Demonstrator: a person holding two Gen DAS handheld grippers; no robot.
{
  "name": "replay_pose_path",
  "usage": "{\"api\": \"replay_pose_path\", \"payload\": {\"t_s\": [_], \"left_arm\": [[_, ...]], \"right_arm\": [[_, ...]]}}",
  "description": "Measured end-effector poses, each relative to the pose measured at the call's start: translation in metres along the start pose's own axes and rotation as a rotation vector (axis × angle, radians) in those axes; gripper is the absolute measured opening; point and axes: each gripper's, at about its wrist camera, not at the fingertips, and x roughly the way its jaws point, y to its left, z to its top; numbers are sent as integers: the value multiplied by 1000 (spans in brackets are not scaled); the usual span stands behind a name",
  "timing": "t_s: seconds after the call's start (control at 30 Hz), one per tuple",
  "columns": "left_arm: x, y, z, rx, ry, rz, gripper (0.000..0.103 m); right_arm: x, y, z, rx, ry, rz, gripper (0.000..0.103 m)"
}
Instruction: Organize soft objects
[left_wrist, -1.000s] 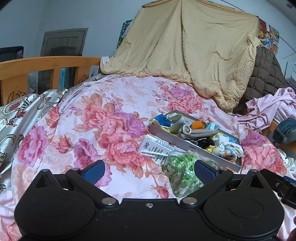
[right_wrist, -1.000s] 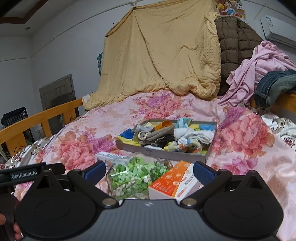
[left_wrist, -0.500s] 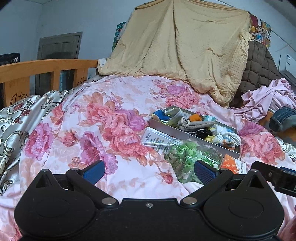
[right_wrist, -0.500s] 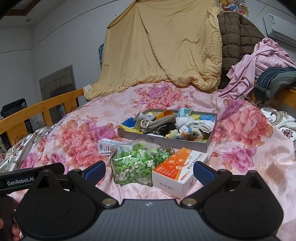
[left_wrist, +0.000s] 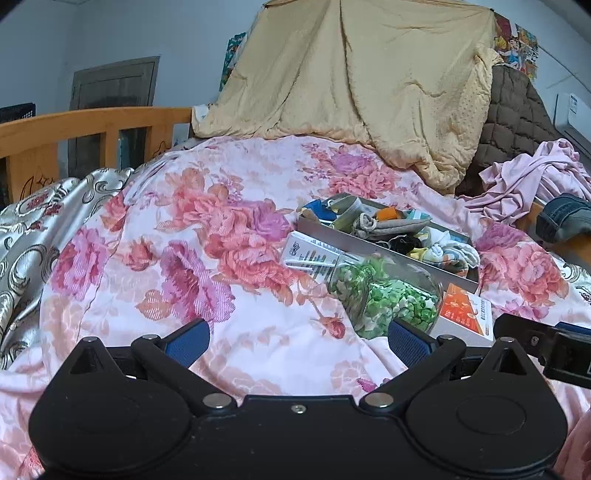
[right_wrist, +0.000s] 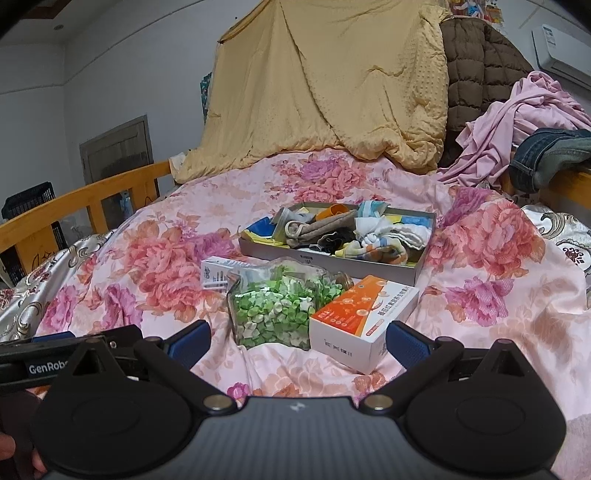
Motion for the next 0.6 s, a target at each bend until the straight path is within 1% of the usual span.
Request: {"api": "replay_pose_path", "payload": {"t_s": [0.3,0.6], "left_arm": [[0,5,-1,-21,-9,22,102],[1,5,-2,-3,-20,40,102]], "right_arm": [[1,-1,-1,4,-2,-38,103],[6,-3,-3,8,17,-54,103]]}}
